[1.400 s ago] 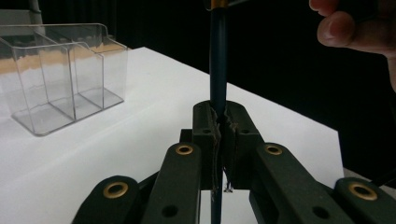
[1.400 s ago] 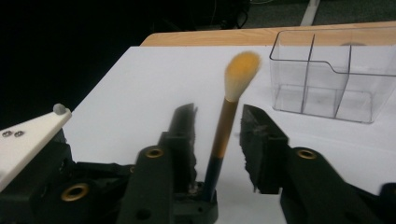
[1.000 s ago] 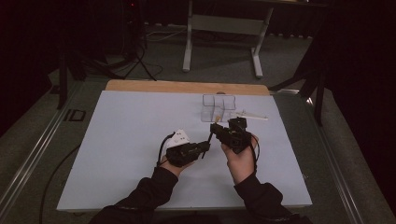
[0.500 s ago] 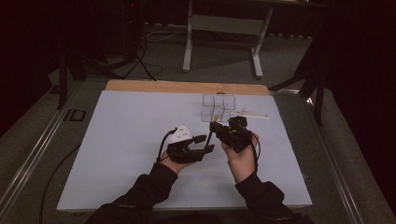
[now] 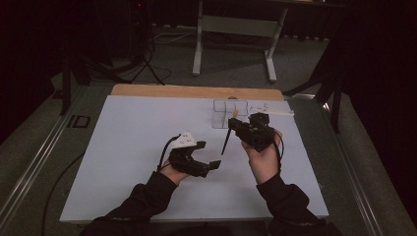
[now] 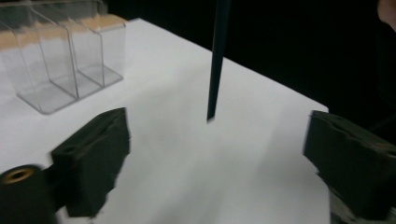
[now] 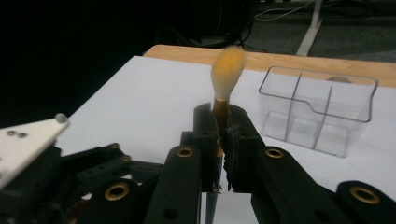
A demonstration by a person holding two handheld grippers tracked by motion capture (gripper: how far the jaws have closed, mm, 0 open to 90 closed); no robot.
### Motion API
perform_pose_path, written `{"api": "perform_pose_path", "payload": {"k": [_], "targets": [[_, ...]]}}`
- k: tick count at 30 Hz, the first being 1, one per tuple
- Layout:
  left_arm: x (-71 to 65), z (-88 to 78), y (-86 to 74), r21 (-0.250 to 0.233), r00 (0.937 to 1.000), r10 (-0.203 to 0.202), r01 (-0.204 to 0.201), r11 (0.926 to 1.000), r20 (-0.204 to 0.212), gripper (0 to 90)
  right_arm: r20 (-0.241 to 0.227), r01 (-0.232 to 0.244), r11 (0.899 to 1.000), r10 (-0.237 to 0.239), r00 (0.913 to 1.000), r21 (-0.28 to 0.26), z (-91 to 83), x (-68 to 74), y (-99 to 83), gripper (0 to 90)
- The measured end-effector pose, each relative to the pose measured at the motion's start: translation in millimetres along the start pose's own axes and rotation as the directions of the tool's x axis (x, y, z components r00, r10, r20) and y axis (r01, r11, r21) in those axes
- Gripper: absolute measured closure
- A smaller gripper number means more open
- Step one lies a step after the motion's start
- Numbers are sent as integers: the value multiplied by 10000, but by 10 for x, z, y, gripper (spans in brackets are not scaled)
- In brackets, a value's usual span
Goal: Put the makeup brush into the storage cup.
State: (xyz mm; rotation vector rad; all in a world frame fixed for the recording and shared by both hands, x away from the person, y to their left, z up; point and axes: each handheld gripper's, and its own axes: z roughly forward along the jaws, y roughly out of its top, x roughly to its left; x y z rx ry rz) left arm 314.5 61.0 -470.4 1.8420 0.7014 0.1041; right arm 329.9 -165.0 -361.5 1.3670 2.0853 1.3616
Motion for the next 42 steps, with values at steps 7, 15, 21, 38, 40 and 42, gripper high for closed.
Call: {"api": "perform_pose_path", "payload": {"k": [7, 15, 21, 38, 40, 42], "targets": [[79, -195, -25, 1, 9990, -62, 62, 10000, -445, 0, 47, 196, 9997, -196, 9998, -157, -55, -56, 92, 841], [178, -402, -98, 178, 9972, -340, 353, 9992, -665, 0, 107, 482, 9981, -479, 9988, -373, -112, -91, 205, 841], [259, -601, -189, 169, 9929, -425, 447, 9989, -1115, 0, 124, 758, 9959, -753, 9971, -502, -147, -109, 289, 841], [393, -1005, -502, -55, 9760, -802, 807, 9967, -2023, 0, 303, 1218, 9901, -1199, 9923, -691, -150, -166, 498, 841], [425, -1068, -569, -341, 9713, -964, 911, 9953, -2173, 0, 440, 1257, 9896, -1228, 9915, -706, -138, -193, 564, 841], [436, -1086, -601, -351, 9681, -891, 831, 9959, -2341, 0, 520, 1287, 9891, -1252, 9908, -717, -133, -214, 605, 841]]}}
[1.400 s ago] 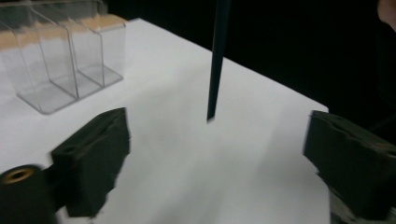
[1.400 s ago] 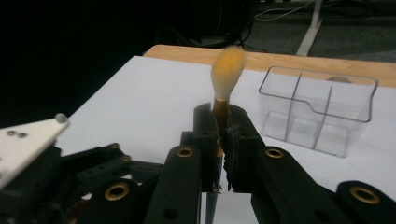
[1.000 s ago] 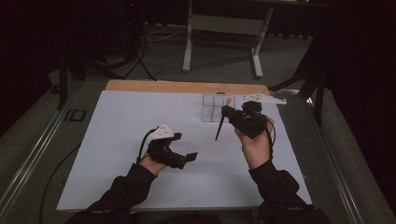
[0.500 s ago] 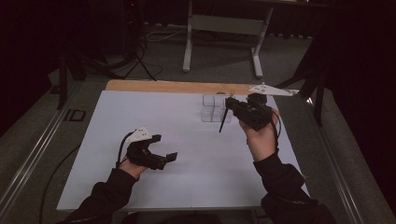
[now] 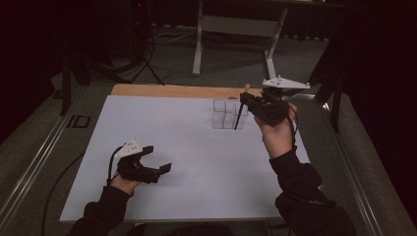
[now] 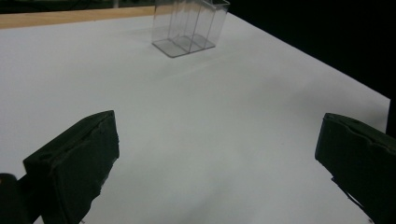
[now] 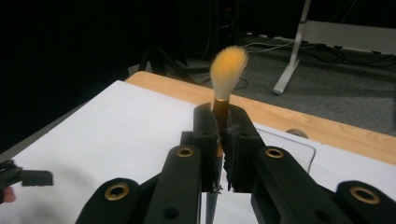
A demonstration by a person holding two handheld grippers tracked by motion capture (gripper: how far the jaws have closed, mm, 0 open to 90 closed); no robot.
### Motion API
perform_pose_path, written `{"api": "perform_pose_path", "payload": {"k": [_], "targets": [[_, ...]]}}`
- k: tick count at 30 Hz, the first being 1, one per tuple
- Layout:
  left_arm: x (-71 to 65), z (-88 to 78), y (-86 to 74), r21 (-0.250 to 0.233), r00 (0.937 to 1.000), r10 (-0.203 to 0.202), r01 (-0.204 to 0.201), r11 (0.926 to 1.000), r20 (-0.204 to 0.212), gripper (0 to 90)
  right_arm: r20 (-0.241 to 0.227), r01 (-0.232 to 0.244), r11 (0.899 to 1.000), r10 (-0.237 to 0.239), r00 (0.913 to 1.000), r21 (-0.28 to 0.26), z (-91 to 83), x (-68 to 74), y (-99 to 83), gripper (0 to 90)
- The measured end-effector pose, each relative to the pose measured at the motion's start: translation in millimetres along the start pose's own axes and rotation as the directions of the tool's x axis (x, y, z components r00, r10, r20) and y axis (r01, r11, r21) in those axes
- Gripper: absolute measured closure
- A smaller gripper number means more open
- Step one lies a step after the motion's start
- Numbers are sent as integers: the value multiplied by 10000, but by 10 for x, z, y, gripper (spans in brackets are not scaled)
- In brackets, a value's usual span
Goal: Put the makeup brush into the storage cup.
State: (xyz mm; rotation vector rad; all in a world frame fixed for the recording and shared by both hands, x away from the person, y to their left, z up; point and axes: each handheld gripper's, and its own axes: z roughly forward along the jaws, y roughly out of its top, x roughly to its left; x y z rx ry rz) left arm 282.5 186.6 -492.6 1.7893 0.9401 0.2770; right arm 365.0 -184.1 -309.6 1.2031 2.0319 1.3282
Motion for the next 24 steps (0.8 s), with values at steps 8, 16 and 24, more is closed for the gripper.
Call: {"api": "perform_pose_path", "payload": {"k": [8, 16, 24], "targets": [[57, -24, -60, -238, 9996, -195, 191, 9995, -185, 0, 225, 45, 9999, -42, 9997, -130, 18, -100, 128, 841], [60, -42, -113, -546, 9994, 173, -189, 9983, -300, 9, 250, 130, 9998, -127, 9996, -130, 85, -178, 235, 841], [93, -41, -158, -552, 9998, -42, 32, 9985, -174, 9, 520, 386, 9992, -379, 9979, -121, 221, -231, 381, 841]]}}
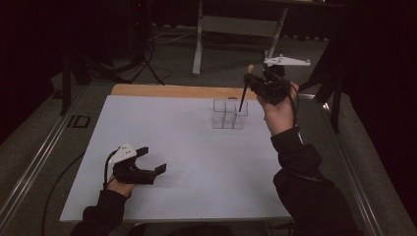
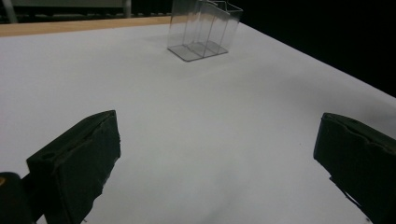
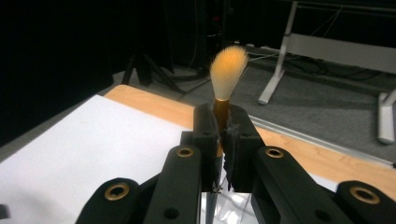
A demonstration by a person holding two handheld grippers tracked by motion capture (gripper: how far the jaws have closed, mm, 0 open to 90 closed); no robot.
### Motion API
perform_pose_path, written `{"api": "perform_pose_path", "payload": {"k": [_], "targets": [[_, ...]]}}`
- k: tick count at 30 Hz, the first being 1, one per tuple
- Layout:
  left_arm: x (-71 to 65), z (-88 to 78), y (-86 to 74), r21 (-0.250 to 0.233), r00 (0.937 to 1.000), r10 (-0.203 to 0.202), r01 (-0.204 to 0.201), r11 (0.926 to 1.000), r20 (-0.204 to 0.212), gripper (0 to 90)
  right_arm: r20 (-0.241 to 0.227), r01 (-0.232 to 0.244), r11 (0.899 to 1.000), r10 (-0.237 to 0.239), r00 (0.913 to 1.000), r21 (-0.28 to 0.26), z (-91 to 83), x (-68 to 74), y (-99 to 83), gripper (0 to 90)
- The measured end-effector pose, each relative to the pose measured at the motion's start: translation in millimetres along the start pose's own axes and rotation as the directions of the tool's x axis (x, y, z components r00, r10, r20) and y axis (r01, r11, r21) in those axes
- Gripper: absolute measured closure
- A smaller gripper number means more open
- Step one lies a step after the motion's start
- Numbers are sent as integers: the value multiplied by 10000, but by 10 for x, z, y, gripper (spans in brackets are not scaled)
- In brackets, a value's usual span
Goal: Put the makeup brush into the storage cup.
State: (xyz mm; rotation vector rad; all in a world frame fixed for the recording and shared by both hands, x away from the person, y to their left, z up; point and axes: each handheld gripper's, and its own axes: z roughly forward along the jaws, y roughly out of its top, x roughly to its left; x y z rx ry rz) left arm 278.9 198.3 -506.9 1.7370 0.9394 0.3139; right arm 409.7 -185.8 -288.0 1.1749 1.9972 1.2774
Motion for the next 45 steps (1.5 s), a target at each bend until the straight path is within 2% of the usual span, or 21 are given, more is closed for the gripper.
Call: {"api": "perform_pose_path", "payload": {"k": [4, 5, 15, 20, 25, 28, 37, 45], "targets": [[5, 0, -4, -11, 10000, 7, -7, 10000, -4, 9, 188, 101, 9999, -100, 9998, -26, 80, -43, 63, 841], [5, 0, -4, -19, 10000, 4, -4, 10000, 14, 9, 110, -21, 10000, 21, 9999, -54, 102, -62, 79, 840], [14, 3, -3, -56, 10000, -36, 36, 10000, 73, 9, 290, -48, 10000, 49, 9996, -41, 273, -164, 170, 841], [18, -13, 12, -143, 9998, 84, -81, 9999, 169, 9, 308, 20, 10000, -19, 9995, -48, 382, -148, 207, 841], [45, -35, 10, -207, 10000, -14, 15, 9998, 54, 9, 410, 9, 10000, -8, 9992, -29, 504, -159, 260, 841], [40, -41, 16, -168, 9999, 142, -141, 9998, 25, 9, 433, 3, 10000, -4, 9991, 6, 566, -159, 279, 841], [51, -37, 4, -107, 9999, 142, -141, 9998, 64, 9, 782, -34, 9994, 7, 9969, 344, 804, -210, 211, 841], [48, -45, 9, -126, 9999, 163, -162, 9998, 44, 9, 871, -84, 9986, 40, 9962, 513, 957, -246, 130, 841]]}}
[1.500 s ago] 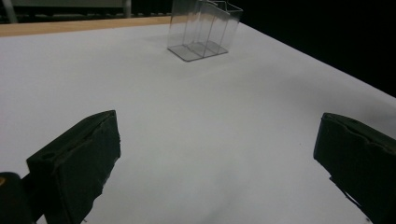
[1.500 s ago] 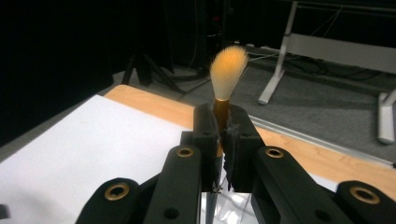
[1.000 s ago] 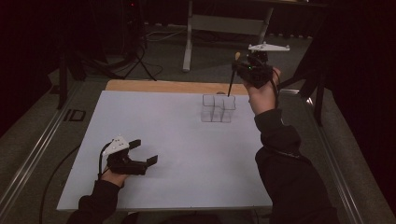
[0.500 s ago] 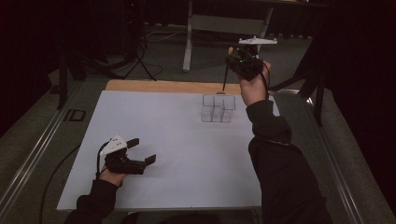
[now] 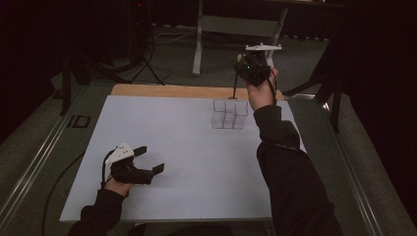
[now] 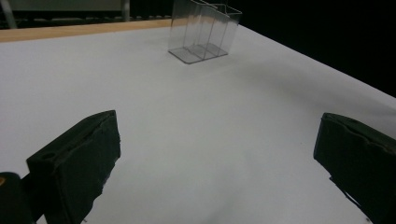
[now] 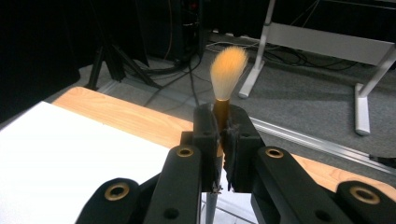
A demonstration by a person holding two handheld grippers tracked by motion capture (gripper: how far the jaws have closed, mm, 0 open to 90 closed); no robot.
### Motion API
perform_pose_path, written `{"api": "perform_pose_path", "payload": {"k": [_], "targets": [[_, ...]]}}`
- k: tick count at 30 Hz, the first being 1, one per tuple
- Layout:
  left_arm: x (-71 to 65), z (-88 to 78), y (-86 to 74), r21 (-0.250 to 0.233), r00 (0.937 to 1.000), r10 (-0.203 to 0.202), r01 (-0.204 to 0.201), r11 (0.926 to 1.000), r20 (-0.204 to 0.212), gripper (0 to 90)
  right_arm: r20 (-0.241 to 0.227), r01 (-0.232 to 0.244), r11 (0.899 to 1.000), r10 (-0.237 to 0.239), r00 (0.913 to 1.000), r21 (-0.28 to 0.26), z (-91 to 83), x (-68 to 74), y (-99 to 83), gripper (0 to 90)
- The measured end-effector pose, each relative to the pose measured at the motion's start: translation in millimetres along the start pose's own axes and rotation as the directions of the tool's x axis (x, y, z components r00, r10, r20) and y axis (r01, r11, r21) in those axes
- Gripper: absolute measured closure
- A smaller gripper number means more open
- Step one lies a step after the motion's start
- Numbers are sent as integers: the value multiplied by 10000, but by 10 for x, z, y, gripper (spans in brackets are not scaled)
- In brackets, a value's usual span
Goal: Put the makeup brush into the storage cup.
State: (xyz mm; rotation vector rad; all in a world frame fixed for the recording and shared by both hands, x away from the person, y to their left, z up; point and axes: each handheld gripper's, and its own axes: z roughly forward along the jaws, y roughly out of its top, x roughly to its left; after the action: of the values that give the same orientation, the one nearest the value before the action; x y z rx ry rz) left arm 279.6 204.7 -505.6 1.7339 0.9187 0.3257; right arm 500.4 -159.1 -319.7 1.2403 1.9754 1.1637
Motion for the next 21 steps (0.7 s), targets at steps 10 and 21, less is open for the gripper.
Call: {"api": "perform_pose_path", "payload": {"k": [10, 21], "targets": [[1, 0, -2, 32, 10000, -67, 67, 10000, 43, 9, 124, -137, 9994, 133, 9998, 328, 158, -50, -133, 841], [13, -2, -7, 23, 9998, -195, 195, 9998, 96, 9, 294, -166, 9975, 146, 9995, 684, 322, -64, -297, 840]]}}
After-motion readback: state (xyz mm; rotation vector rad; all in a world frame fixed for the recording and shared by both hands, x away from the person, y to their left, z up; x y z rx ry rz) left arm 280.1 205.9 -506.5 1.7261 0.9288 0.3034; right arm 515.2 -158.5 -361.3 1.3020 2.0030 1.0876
